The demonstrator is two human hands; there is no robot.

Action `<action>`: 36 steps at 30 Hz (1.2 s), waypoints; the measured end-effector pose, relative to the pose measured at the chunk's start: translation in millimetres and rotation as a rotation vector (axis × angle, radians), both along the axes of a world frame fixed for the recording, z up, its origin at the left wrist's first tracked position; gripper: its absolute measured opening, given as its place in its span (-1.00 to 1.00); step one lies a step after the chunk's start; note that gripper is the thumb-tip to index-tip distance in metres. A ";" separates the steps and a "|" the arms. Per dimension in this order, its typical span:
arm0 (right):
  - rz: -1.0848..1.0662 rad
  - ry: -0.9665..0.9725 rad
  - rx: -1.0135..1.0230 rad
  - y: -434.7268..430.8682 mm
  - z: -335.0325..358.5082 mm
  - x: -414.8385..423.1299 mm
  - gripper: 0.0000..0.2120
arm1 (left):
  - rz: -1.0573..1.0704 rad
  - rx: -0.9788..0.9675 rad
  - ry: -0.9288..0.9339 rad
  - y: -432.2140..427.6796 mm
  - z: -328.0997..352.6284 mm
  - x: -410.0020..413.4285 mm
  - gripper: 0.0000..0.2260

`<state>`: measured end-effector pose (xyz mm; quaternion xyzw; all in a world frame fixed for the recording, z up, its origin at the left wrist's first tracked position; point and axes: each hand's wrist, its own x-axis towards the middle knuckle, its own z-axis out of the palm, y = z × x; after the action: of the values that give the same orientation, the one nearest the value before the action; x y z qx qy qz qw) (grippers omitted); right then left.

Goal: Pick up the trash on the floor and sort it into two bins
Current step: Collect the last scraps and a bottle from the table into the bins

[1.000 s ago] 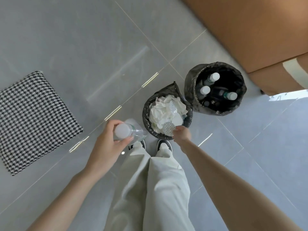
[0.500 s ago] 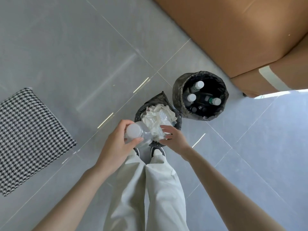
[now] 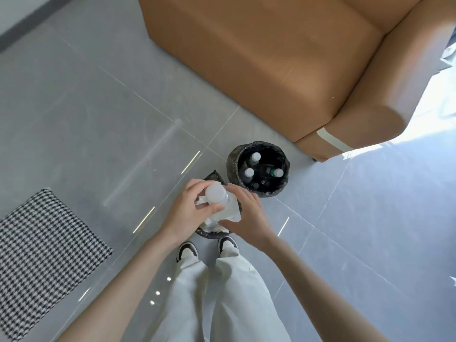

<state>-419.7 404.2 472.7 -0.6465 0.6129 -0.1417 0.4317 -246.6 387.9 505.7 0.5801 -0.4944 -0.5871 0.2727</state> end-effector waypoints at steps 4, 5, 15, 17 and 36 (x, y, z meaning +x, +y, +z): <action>-0.020 0.091 0.008 -3.9 5.7 -13.6 -0.32 | -0.062 -0.012 0.044 -13.7 6.9 -20.3 -0.61; -0.012 0.097 -0.018 -5.0 5.1 -17.7 -0.33 | -0.075 -0.010 0.058 -15.1 6.8 -26.3 -0.60; -0.364 0.203 0.108 -86.2 -57.2 -129.7 -0.37 | 0.087 0.103 -0.015 -58.4 -50.5 -100.7 -0.65; -0.402 0.209 0.154 -107.5 -79.0 -153.2 -0.37 | 0.154 0.163 -0.031 -63.3 -70.5 -115.3 -0.67; -0.095 0.074 0.196 -187.3 -283.3 -202.1 -0.47 | 0.328 0.466 -0.213 -102.1 -249.4 -189.5 -0.72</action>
<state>-621.8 216.9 189.4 -0.5764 0.6690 -0.0775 0.4627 -436.0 285.8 256.3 0.7576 -0.2719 -0.5685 0.1700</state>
